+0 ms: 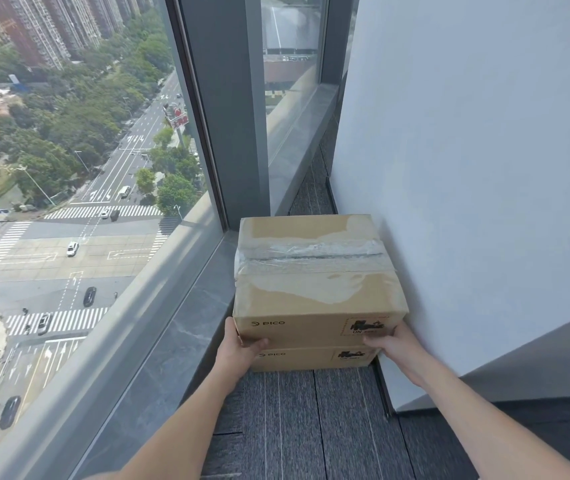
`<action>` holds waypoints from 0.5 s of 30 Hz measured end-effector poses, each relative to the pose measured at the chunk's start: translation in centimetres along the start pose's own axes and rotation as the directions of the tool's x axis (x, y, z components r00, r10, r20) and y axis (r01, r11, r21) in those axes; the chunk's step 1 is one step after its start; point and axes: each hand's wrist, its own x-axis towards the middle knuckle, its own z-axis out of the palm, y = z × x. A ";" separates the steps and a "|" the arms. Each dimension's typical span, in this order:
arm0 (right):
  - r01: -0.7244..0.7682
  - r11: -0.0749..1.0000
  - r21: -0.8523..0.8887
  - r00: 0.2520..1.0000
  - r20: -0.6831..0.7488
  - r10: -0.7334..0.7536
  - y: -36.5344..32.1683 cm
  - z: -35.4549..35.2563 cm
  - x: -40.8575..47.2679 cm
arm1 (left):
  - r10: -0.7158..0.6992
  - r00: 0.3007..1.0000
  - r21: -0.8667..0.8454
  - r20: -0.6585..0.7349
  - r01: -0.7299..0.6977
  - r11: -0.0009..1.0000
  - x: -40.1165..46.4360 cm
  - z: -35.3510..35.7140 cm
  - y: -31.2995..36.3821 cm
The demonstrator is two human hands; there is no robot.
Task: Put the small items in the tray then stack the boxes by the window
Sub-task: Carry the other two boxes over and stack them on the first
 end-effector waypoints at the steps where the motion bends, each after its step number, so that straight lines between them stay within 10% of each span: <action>1: -0.005 1.000 -0.009 1.000 0.004 0.005 0.0 0.0 -0.1 | -0.001 1.000 0.004 0.004 0.001 1.000 0.1 -0.1 -0.1; 10: -0.156 0.986 -0.052 0.983 -0.108 0.150 -0.9 1.0 -2.6 | -0.151 0.988 0.187 0.026 0.143 0.972 -0.2 -0.6 0.7; 15: -0.334 0.867 -0.371 0.943 -0.128 0.309 -3.9 1.2 -7.9 | -0.332 0.936 0.730 0.121 0.143 0.669 -4.6 -3.1 4.6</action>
